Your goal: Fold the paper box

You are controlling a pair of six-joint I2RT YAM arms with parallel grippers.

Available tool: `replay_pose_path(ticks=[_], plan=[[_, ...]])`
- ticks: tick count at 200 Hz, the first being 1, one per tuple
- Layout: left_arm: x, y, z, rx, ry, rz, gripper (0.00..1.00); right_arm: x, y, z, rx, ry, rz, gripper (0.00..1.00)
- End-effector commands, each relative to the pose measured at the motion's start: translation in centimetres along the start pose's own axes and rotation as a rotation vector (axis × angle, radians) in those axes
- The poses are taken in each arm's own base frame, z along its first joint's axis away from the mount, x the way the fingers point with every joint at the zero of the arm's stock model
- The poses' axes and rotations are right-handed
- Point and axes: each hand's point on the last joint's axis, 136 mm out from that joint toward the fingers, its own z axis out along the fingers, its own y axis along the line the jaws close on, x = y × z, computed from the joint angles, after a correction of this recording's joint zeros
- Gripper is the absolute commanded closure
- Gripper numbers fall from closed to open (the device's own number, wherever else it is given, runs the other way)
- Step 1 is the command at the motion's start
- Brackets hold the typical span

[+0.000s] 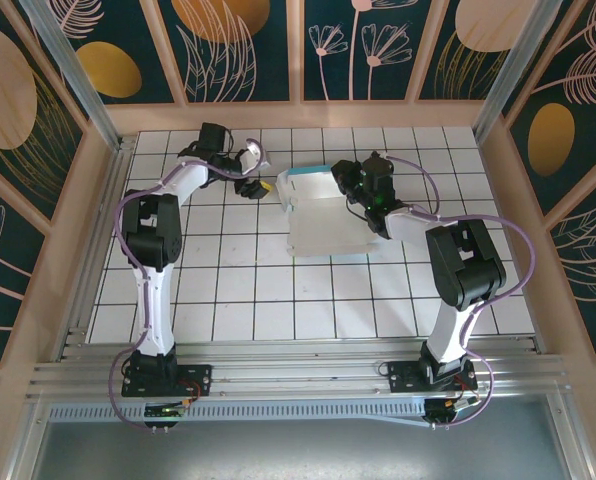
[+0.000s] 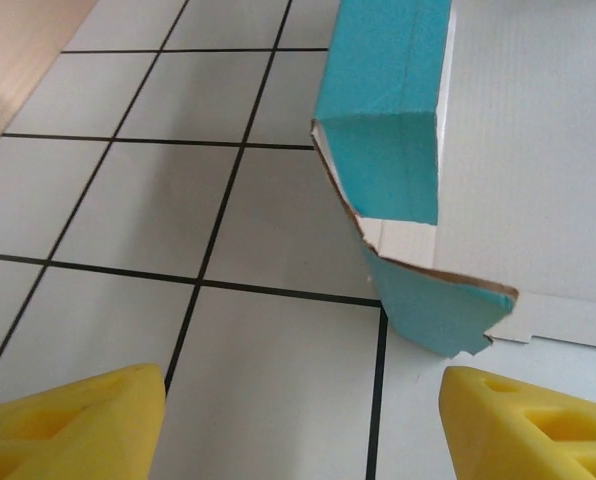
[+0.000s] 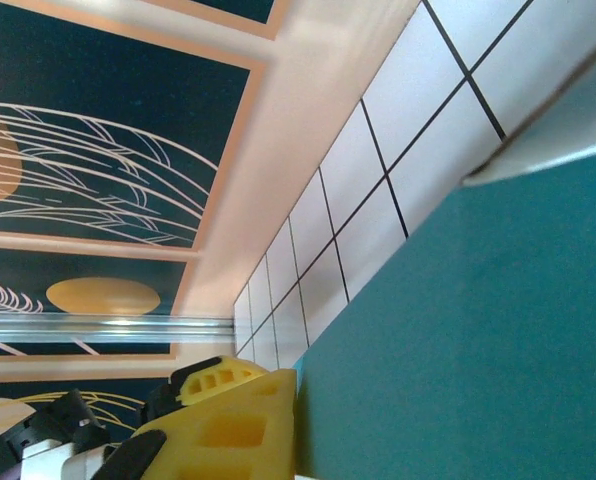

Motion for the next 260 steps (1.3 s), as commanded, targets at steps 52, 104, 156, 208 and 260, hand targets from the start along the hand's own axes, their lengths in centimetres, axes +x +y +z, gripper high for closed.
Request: replay_pose_path(ticks=[52, 104, 156, 208, 260], plan=[[-1.0, -0.4, 2.9, 0.060, -0.035, 0.025, 0.43, 0.5, -0.6, 0.5, 0.032, 0.006, -0.036, 0.87], [-2.4, -2.0, 3.2, 0.134, -0.085, -0.003, 0.46, 0.6, -0.7, 0.5, 0.035, 0.005, -0.033, 0.87], [-3.1, -2.7, 3.8, 0.173, -0.112, -0.094, 0.47, 0.8, -0.7, 0.7, 0.034, 0.010, -0.031, 0.87], [-3.2, -2.5, 4.4, 0.172, -0.126, -0.160, 0.53, 0.8, -0.6, 0.7, 0.036, 0.009, -0.033, 0.87], [-3.7, -2.9, 4.9, 0.174, -0.165, -0.246, 0.50, 0.8, -0.5, 0.7, 0.037, 0.006, -0.035, 0.87]])
